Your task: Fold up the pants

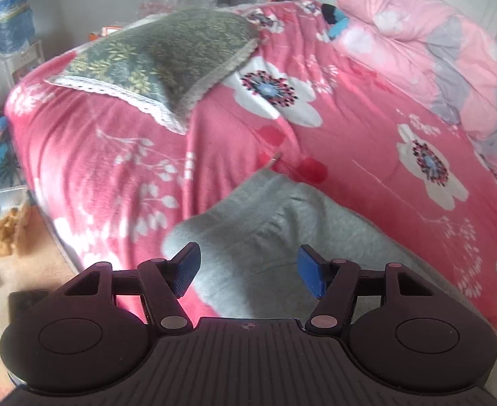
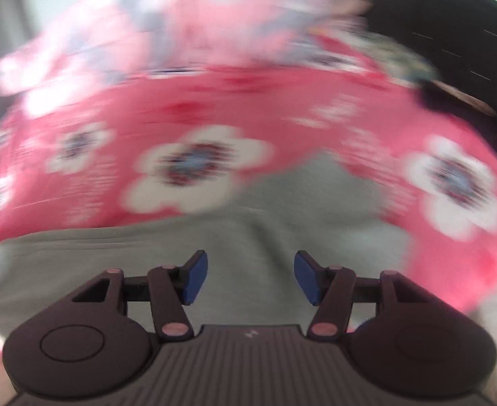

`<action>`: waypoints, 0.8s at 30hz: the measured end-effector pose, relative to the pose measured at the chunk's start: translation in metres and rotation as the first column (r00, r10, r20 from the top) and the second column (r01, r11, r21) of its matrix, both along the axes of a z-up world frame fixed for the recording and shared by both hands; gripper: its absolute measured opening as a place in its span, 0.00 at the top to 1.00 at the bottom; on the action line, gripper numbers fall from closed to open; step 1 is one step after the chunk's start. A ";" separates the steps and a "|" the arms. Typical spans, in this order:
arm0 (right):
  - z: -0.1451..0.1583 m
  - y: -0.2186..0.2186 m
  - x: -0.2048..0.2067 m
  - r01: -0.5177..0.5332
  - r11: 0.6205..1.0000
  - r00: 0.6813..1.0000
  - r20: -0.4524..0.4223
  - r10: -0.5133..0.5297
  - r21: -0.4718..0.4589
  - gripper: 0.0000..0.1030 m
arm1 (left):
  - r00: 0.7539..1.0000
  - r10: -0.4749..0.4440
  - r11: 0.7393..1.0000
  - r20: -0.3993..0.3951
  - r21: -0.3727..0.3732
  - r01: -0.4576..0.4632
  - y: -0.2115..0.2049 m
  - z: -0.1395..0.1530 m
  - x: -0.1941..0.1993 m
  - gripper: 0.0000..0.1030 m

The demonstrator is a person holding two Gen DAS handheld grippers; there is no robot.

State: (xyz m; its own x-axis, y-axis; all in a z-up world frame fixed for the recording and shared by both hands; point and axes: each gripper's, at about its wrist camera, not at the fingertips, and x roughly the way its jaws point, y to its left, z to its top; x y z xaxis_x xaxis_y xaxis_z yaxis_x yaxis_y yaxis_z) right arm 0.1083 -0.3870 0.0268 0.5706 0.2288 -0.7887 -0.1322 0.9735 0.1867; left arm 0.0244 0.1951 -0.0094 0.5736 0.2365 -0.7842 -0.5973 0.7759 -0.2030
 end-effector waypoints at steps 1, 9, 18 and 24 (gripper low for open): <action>-0.006 0.033 0.016 -0.104 0.994 0.994 -0.007 0.105 0.014 0.00 | 1.000 -0.026 1.000 -0.001 -0.001 0.026 -0.004 -0.004 0.010 0.00; -0.077 0.256 0.130 -0.562 0.820 0.813 -0.107 0.572 0.110 0.00 | 0.988 -0.107 0.994 -0.111 -0.032 0.104 -0.001 -0.048 0.083 0.00; -0.134 0.364 0.129 -0.734 0.666 0.679 -0.126 0.723 -0.134 0.00 | 0.985 -0.118 0.993 -0.123 -0.015 0.117 0.004 -0.064 0.088 0.00; -0.135 0.365 0.109 -0.734 0.623 0.660 -0.069 0.748 -0.268 0.00 | 0.984 -0.139 0.990 -0.111 0.007 0.140 0.002 -0.062 0.088 0.00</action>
State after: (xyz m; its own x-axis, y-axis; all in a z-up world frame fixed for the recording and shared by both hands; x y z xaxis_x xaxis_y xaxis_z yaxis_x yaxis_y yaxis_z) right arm 0.2178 -0.0222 -0.1078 0.3331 0.3900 -0.8585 -0.8317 0.5505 -0.0726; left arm 0.1121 0.1976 -0.0715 0.5124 0.1720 -0.8413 -0.5012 0.8555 -0.1303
